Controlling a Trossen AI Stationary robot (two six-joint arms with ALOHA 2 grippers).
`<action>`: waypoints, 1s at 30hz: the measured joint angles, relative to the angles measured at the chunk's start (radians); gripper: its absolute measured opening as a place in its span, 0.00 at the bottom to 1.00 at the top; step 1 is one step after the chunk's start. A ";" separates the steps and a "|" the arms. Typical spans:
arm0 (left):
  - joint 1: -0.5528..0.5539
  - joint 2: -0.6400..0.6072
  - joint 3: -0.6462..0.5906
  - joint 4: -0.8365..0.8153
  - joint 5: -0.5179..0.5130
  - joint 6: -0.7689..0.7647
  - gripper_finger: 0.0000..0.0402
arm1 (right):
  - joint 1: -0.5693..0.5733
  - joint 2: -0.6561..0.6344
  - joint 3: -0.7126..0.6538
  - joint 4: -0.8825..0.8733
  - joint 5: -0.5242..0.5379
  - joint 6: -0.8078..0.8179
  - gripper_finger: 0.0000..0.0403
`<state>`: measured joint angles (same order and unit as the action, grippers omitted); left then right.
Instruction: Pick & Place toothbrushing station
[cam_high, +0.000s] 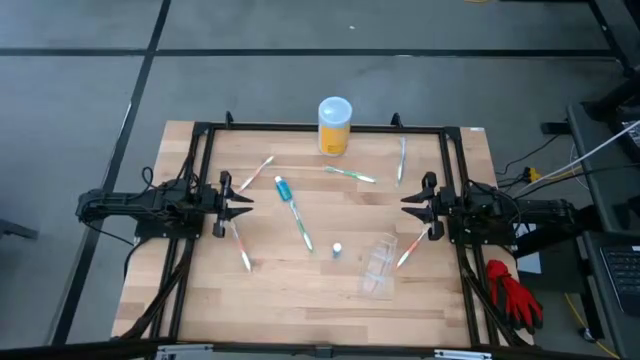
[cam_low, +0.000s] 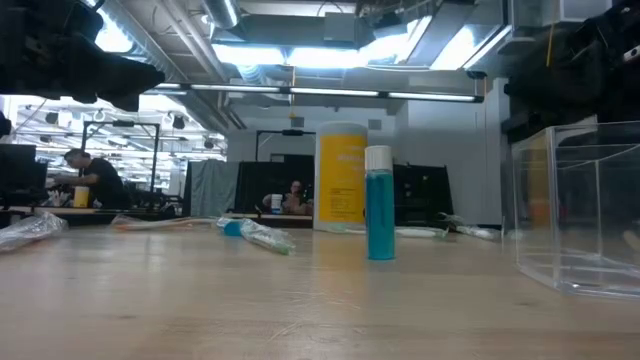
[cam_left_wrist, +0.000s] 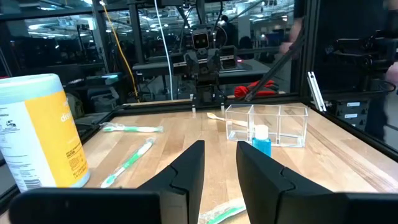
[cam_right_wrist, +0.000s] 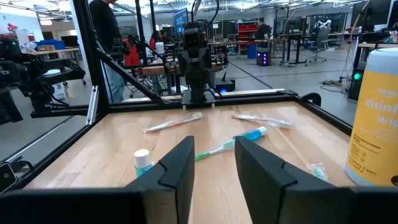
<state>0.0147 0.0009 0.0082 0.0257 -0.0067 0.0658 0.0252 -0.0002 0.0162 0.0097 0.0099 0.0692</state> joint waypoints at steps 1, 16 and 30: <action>0.000 0.000 0.000 0.000 0.000 0.000 0.23 | 0.000 0.000 0.000 0.000 0.000 0.000 0.29; 0.000 0.000 0.000 0.000 0.000 0.000 0.23 | 0.000 0.000 0.000 0.000 0.000 0.000 0.29; 0.000 0.000 0.000 0.000 0.000 0.000 0.23 | 0.002 0.001 0.001 0.433 0.120 0.266 0.30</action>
<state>0.0151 0.0006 0.0085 0.0254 -0.0071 0.0658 0.0273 0.0012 0.0170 0.4427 0.1300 0.3348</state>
